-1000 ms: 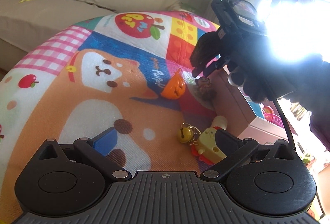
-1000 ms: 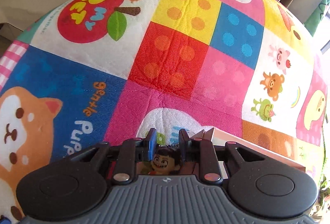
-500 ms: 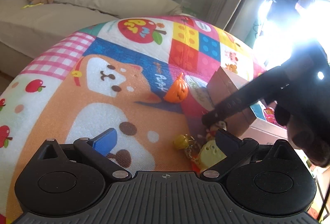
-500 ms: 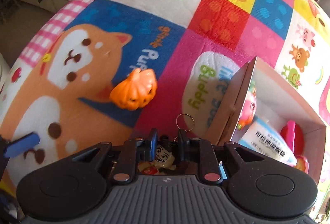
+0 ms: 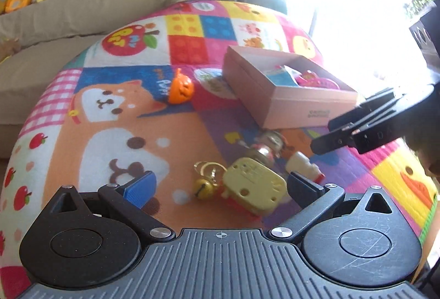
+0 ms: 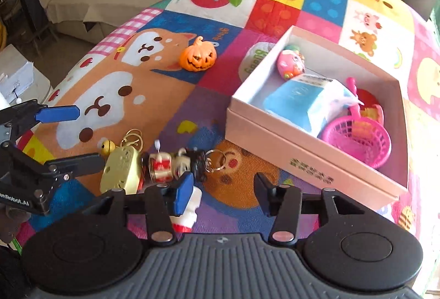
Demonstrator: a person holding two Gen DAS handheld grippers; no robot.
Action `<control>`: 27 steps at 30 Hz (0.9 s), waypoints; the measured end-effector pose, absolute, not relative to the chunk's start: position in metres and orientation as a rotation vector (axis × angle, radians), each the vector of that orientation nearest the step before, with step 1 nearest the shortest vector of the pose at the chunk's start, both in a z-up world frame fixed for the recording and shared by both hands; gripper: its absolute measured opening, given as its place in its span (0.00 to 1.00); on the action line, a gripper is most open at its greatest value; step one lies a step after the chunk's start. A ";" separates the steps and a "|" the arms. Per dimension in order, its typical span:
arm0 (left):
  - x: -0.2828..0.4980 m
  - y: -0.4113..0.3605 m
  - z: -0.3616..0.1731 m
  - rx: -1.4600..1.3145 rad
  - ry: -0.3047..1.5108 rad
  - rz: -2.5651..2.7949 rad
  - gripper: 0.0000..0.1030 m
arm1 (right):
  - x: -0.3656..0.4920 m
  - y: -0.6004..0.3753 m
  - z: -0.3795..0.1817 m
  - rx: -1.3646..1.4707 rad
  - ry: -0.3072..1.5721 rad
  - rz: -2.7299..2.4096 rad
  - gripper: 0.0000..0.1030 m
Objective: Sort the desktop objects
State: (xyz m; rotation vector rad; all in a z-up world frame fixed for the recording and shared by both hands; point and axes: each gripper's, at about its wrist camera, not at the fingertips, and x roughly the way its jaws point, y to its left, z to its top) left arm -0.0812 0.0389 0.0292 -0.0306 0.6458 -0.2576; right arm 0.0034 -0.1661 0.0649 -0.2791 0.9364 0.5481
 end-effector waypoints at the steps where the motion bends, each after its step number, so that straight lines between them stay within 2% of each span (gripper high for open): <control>1: -0.083 0.030 0.027 0.013 0.651 -0.277 1.00 | 0.001 -0.172 0.064 -0.259 0.928 0.545 0.59; 2: -0.084 0.021 0.025 0.056 0.657 -0.287 1.00 | -0.003 -0.177 0.062 -0.240 0.918 0.548 0.67; 4: -0.084 0.009 0.020 0.127 0.664 -0.273 1.00 | -0.012 -0.181 0.056 -0.208 0.911 0.565 0.73; 8: -0.072 0.006 0.014 0.199 0.700 -0.162 1.00 | -0.029 -0.170 0.039 -0.240 0.875 0.582 0.78; 14: -0.058 0.038 0.021 0.266 0.703 0.097 1.00 | -0.027 -0.175 0.023 -0.383 0.748 0.341 0.79; 19: -0.054 0.055 0.032 0.163 0.705 0.104 1.00 | -0.009 -0.227 0.037 -0.137 0.752 0.294 0.82; 22: -0.055 0.043 0.035 0.124 0.704 0.020 1.00 | -0.002 -0.256 0.049 0.006 0.694 0.231 0.88; 27: -0.060 0.012 0.035 0.115 0.686 -0.130 1.00 | 0.029 -0.278 0.053 0.163 0.659 0.193 0.88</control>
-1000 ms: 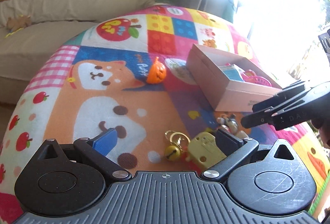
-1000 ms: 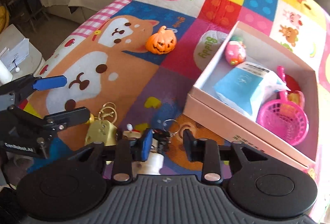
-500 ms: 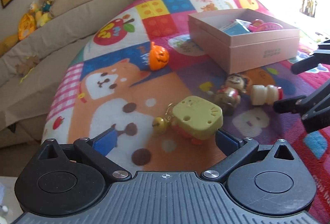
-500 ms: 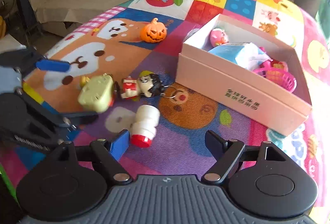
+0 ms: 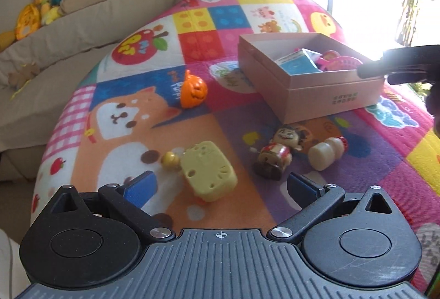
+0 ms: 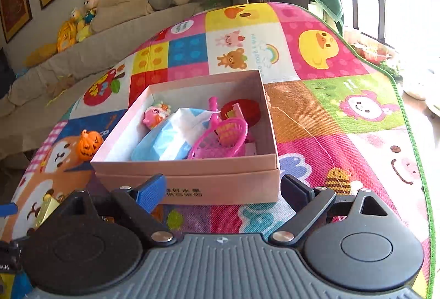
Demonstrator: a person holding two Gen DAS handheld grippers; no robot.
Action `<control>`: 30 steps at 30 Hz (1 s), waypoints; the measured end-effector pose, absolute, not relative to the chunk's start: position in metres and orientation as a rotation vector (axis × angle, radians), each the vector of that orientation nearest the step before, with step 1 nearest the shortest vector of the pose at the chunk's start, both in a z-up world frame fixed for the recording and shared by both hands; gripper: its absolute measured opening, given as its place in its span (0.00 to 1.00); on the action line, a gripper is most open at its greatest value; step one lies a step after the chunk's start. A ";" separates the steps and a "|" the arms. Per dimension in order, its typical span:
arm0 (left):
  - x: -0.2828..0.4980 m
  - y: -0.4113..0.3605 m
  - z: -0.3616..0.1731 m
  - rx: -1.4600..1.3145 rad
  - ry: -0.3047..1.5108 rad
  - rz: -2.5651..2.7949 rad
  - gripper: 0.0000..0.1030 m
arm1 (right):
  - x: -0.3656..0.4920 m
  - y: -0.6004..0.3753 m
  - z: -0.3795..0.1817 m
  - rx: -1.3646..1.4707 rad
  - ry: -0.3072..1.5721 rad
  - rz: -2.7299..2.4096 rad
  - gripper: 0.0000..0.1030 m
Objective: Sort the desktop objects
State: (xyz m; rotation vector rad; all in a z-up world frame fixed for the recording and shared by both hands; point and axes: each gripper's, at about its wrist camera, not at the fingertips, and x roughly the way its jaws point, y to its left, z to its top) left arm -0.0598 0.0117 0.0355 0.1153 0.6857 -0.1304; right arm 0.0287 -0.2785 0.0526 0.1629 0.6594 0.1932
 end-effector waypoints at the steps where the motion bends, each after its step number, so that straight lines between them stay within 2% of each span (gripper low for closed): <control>1: -0.061 0.007 0.034 0.114 0.685 -0.156 1.00 | 0.036 -0.279 0.051 0.177 0.663 0.194 0.88; 3: -0.063 0.001 0.032 0.117 0.692 -0.185 1.00 | 0.046 -0.277 0.048 0.203 0.656 0.205 0.97; 5: -0.063 -0.003 0.026 0.127 0.703 -0.187 1.00 | 0.052 -0.271 0.048 0.208 0.653 0.175 1.00; 10: -0.058 0.001 0.018 0.152 0.723 -0.131 1.00 | 0.051 -0.258 0.053 0.229 0.669 0.336 1.00; 16: -0.042 0.022 0.012 0.173 0.731 0.000 1.00 | 0.009 -0.230 0.065 0.038 0.575 0.375 1.00; 23: -0.031 0.045 0.021 0.170 0.697 0.155 1.00 | -0.026 -0.217 0.032 -0.120 0.689 0.409 1.00; 30: -0.036 0.020 0.031 -0.004 0.731 -0.129 1.00 | -0.025 -0.230 0.011 -0.077 0.777 0.348 1.00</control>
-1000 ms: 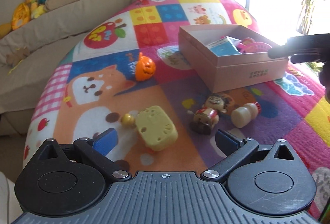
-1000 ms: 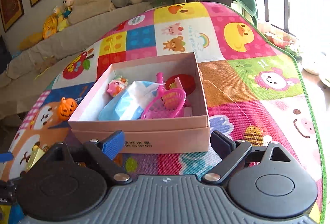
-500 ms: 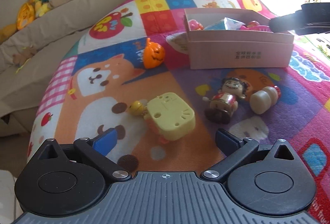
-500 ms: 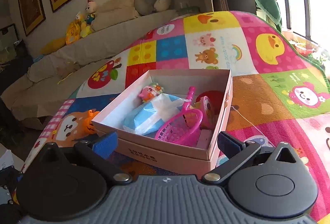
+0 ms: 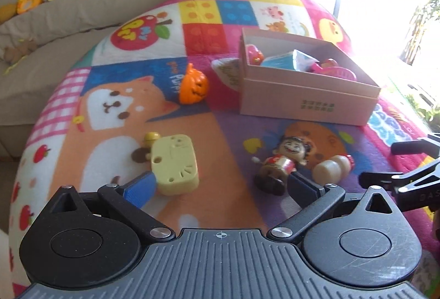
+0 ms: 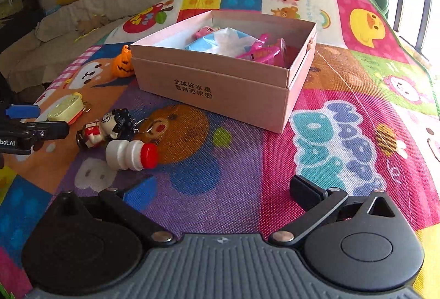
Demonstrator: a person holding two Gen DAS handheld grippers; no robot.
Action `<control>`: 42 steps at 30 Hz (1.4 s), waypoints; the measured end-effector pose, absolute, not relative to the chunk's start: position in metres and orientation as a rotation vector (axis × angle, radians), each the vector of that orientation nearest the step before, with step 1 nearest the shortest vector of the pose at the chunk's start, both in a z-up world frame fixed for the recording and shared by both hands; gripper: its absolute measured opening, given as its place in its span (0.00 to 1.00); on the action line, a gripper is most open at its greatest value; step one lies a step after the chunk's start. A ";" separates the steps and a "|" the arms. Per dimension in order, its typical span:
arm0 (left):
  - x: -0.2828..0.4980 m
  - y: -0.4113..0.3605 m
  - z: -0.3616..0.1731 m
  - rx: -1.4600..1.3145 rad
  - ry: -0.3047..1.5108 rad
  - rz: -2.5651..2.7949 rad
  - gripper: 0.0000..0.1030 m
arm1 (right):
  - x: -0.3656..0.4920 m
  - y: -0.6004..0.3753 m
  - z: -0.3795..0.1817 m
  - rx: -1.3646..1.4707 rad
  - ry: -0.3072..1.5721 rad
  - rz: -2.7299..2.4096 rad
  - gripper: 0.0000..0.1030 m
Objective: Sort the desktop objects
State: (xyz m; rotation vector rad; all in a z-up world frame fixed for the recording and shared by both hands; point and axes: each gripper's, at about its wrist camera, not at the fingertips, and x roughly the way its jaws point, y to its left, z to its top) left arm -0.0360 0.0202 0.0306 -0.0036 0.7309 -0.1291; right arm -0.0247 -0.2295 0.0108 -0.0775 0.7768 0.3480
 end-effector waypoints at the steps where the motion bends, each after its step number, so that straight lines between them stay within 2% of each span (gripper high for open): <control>1: -0.033 0.013 0.028 -0.004 0.743 -0.147 1.00 | -0.025 -0.229 0.010 -0.080 0.778 0.347 1.00; 9: -0.021 -0.027 0.016 0.142 0.729 -0.149 1.00 | -0.023 -0.224 0.008 -0.113 0.786 0.338 1.00; 20: -0.008 0.009 0.015 0.185 0.703 0.020 1.00 | -0.024 -0.221 0.007 -0.127 0.774 0.324 1.00; 29: -0.020 0.048 0.022 0.107 0.710 0.102 1.00 | -0.025 -0.221 0.007 -0.127 0.773 0.322 1.00; 33: -0.037 0.057 0.032 -0.009 0.689 0.008 1.00 | -0.025 -0.222 0.007 -0.125 0.771 0.320 1.00; 42: -0.012 0.020 0.030 -0.154 0.714 -0.172 1.00 | -0.024 -0.223 0.007 -0.120 0.767 0.319 1.00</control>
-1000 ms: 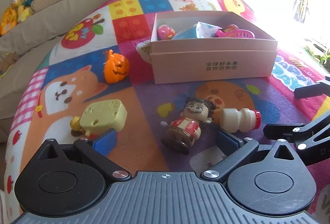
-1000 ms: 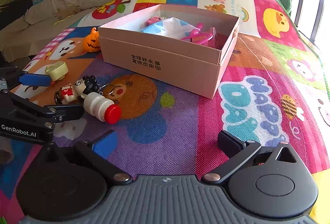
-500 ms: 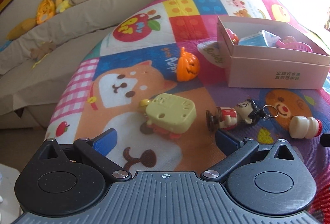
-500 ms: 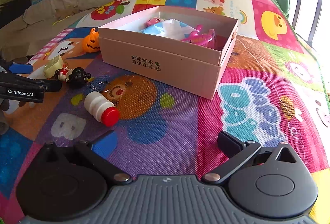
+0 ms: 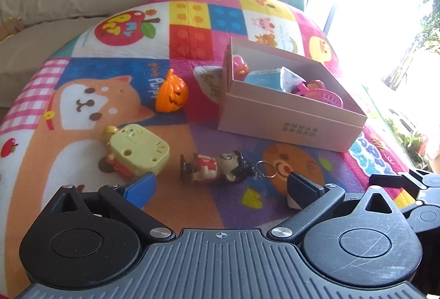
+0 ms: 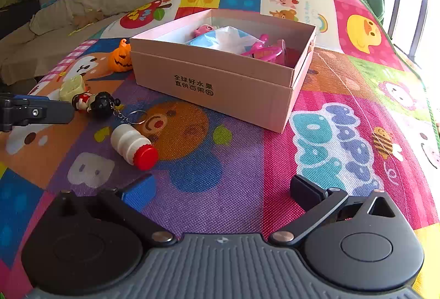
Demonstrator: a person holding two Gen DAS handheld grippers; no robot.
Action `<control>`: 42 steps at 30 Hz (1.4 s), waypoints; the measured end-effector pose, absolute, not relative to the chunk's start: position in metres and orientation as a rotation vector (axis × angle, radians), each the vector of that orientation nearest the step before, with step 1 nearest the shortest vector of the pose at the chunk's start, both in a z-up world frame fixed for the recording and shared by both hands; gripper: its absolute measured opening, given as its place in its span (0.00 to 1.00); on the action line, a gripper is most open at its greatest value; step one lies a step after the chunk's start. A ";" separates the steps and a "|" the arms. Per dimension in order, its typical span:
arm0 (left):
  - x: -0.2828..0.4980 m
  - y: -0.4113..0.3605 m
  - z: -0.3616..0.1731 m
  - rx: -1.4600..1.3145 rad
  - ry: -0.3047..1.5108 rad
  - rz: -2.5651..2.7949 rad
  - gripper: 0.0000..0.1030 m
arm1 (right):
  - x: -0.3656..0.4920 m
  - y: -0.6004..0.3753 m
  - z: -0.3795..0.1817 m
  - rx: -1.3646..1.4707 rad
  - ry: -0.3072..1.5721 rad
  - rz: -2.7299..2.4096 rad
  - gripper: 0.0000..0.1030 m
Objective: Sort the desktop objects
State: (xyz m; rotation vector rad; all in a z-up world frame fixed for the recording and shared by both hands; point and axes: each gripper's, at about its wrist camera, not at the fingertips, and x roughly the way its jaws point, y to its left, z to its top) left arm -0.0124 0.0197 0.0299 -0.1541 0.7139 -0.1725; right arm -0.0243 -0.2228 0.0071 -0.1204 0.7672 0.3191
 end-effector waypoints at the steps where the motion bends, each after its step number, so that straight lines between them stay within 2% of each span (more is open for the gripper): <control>1: -0.007 0.017 0.028 -0.162 0.720 -0.163 1.00 | -0.024 -0.223 0.007 -0.120 0.767 0.319 1.00; 5: 0.009 0.008 0.022 -0.146 0.734 -0.123 0.99 | -0.024 -0.223 0.007 -0.120 0.767 0.319 1.00; 7: 0.012 0.002 0.020 -0.110 0.731 -0.111 0.88 | -0.024 -0.223 0.007 -0.119 0.767 0.319 1.00; 9: 0.014 -0.001 0.017 -0.079 0.737 -0.098 0.73 | -0.024 -0.223 0.007 -0.120 0.766 0.319 1.00; 11: 0.013 -0.001 0.016 -0.055 0.733 -0.087 0.69 | -0.024 -0.223 0.007 -0.121 0.766 0.319 1.00; 23: -0.046 0.023 0.024 -0.024 0.730 -0.147 0.68 | -0.024 -0.200 0.015 -0.156 0.762 0.422 1.00; 28: -0.058 0.029 0.022 -0.048 0.738 -0.138 0.77 | -0.019 -0.189 0.017 -0.285 0.681 0.248 1.00; 33: -0.059 0.031 0.018 -0.063 0.743 -0.143 0.82 | -0.026 -0.196 0.031 -0.192 0.675 0.346 1.00; 38: -0.061 0.030 0.017 -0.053 0.739 -0.151 0.86 | -0.031 -0.175 0.032 -0.233 0.656 0.439 0.78; 42: -0.061 0.030 0.017 -0.054 0.736 -0.156 0.88 | -0.023 -0.168 0.025 -0.253 0.674 0.477 0.73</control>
